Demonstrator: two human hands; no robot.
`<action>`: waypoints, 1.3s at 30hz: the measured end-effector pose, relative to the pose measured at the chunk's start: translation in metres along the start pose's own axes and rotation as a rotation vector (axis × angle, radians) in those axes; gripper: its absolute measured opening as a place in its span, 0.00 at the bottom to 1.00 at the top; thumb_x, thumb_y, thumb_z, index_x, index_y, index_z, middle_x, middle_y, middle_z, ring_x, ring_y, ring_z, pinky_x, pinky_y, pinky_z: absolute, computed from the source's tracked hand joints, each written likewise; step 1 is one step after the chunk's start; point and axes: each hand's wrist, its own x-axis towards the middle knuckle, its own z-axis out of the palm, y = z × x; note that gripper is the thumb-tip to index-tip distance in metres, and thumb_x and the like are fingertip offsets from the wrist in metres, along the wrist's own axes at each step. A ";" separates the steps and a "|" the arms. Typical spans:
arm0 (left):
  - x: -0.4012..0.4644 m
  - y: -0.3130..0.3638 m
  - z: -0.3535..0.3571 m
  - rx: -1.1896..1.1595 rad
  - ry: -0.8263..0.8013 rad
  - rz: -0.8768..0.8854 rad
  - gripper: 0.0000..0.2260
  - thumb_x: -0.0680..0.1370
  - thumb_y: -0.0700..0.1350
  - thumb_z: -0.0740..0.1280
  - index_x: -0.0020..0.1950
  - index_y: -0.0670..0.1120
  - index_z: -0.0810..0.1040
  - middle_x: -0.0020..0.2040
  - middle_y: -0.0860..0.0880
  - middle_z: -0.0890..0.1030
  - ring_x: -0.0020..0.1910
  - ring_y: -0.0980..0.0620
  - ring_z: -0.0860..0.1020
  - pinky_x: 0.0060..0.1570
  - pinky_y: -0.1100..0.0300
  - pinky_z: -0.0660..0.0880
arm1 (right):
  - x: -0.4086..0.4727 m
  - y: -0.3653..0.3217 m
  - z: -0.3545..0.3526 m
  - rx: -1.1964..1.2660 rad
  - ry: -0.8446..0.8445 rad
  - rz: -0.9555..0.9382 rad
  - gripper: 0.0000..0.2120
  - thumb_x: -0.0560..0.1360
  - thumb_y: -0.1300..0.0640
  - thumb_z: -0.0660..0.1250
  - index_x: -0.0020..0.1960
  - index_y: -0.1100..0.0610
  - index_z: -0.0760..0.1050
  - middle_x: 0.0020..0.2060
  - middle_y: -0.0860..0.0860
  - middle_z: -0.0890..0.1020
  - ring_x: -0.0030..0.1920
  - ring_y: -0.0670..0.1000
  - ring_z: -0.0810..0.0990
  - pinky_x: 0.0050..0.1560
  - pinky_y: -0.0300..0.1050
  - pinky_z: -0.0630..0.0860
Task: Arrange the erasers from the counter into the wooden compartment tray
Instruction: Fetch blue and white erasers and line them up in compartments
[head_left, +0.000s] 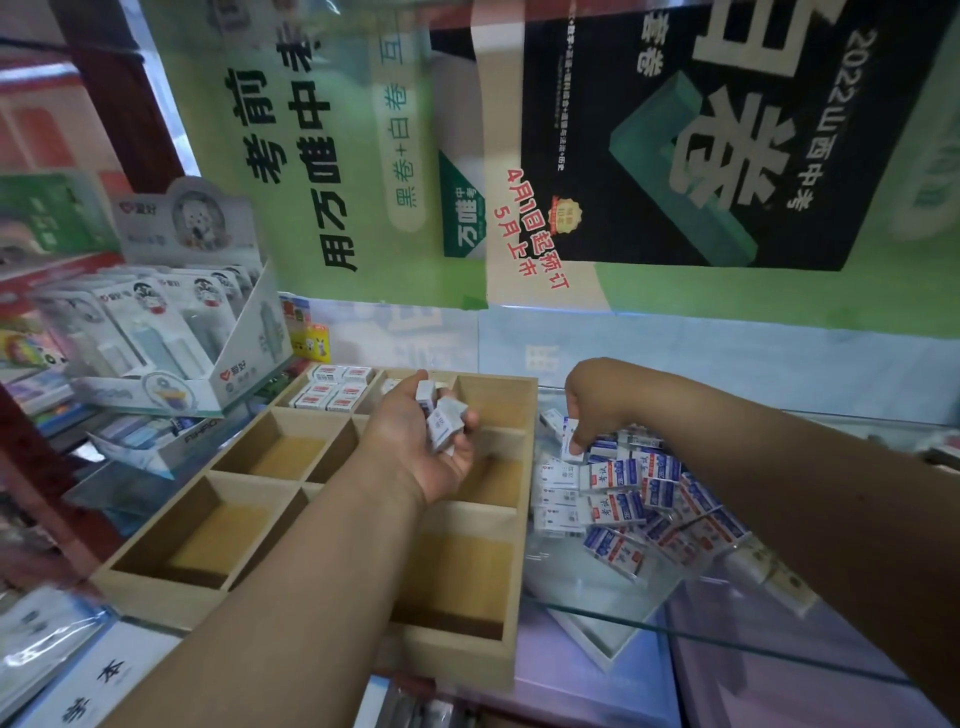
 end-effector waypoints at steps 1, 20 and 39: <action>0.000 0.000 0.000 0.018 0.010 0.008 0.19 0.81 0.54 0.58 0.33 0.47 0.72 0.27 0.51 0.72 0.19 0.54 0.72 0.20 0.72 0.64 | 0.000 -0.001 0.001 0.010 0.002 -0.002 0.23 0.66 0.47 0.77 0.52 0.63 0.80 0.50 0.57 0.83 0.50 0.56 0.81 0.42 0.42 0.71; 0.006 0.010 -0.007 0.247 -0.204 0.031 0.10 0.79 0.50 0.62 0.46 0.46 0.78 0.25 0.52 0.71 0.18 0.55 0.68 0.18 0.71 0.60 | 0.019 -0.003 -0.039 0.460 0.125 0.090 0.13 0.75 0.51 0.69 0.50 0.62 0.81 0.44 0.53 0.83 0.43 0.52 0.81 0.44 0.44 0.75; 0.023 0.069 -0.073 -0.020 -0.114 0.270 0.09 0.80 0.49 0.58 0.47 0.48 0.76 0.23 0.54 0.69 0.19 0.58 0.67 0.19 0.72 0.59 | 0.041 -0.018 -0.044 0.865 0.338 0.067 0.01 0.69 0.68 0.69 0.41 0.66 0.78 0.33 0.59 0.80 0.33 0.54 0.79 0.43 0.47 0.80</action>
